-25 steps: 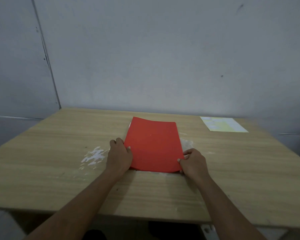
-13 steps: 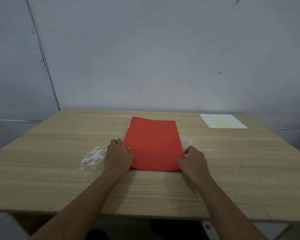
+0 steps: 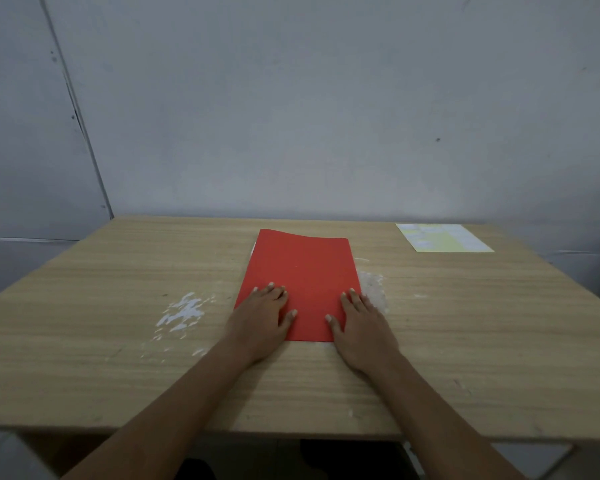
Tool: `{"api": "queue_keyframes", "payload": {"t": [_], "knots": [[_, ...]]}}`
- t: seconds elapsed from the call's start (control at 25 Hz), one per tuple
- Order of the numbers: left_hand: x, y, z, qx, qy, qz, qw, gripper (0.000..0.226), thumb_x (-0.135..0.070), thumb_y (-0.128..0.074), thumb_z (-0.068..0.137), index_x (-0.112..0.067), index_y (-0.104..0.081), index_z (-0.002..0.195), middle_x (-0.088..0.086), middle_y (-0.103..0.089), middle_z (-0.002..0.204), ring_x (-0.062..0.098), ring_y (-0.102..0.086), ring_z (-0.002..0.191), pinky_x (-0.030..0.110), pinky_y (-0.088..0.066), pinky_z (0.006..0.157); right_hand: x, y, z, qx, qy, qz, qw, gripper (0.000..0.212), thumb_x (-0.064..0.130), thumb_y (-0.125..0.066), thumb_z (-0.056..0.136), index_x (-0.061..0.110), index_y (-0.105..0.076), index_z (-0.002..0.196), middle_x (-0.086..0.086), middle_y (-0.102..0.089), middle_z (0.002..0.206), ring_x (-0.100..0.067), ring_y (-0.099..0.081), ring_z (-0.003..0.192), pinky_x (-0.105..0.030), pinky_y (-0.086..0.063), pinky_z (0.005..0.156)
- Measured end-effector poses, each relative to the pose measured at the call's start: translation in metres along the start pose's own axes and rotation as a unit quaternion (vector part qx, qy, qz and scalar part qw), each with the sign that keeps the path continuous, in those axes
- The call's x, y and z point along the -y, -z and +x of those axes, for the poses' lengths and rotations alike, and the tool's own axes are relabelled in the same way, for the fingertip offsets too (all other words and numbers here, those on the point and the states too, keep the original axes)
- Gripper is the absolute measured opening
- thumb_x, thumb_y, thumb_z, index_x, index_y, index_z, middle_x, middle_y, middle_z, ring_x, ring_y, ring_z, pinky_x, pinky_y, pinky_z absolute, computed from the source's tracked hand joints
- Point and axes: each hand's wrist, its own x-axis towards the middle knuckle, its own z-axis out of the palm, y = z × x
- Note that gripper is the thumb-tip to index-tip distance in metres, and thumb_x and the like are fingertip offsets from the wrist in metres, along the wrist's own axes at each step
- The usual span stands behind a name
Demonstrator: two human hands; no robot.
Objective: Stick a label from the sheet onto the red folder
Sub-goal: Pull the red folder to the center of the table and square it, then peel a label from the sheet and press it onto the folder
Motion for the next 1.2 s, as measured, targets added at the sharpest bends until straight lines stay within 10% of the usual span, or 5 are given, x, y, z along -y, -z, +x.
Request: {"api": "queue_keyframes", "payload": {"t": [0.52,0.8,1.2], "knots": [[-0.002,0.003,-0.001,0.015,0.0,-0.012,1.0,0.061,-0.049,-0.028,0.1,-0.015,-0.034,0.15,0.0,-0.033,0.159,0.014,-0.024,0.148,0.034,-0.012,0.123,-0.003,-0.001,0.002,-0.009,0.012,0.006,1.0,0.071,0.057,-0.028,0.098,0.018,-0.018,0.157,-0.002,-0.013,0.165,-0.019,-0.007,0.152,-0.039,-0.01,0.124],[-0.023,0.004,0.024,-0.035,-0.025,-0.044,0.998,0.048,-0.041,-0.042,0.098,-0.016,-0.056,0.136,0.0,-0.053,0.145,0.014,-0.039,0.142,0.033,-0.022,0.119,-0.039,0.033,0.01,-0.081,-0.011,0.102,0.991,0.046,0.048,-0.048,0.094,0.024,-0.058,0.131,0.0,-0.067,0.123,-0.02,-0.061,0.114,-0.037,-0.047,0.098],[-0.131,-0.041,0.146,0.039,-0.091,-0.11,0.989,0.044,-0.034,-0.046,0.094,-0.011,-0.059,0.129,0.006,-0.056,0.14,0.026,-0.049,0.131,0.034,-0.038,0.108,-0.156,0.064,0.073,-0.08,-0.104,0.002,0.991,0.056,0.045,-0.043,0.098,0.019,-0.038,0.148,-0.002,-0.041,0.153,-0.022,-0.031,0.145,-0.038,-0.028,0.115]]}}
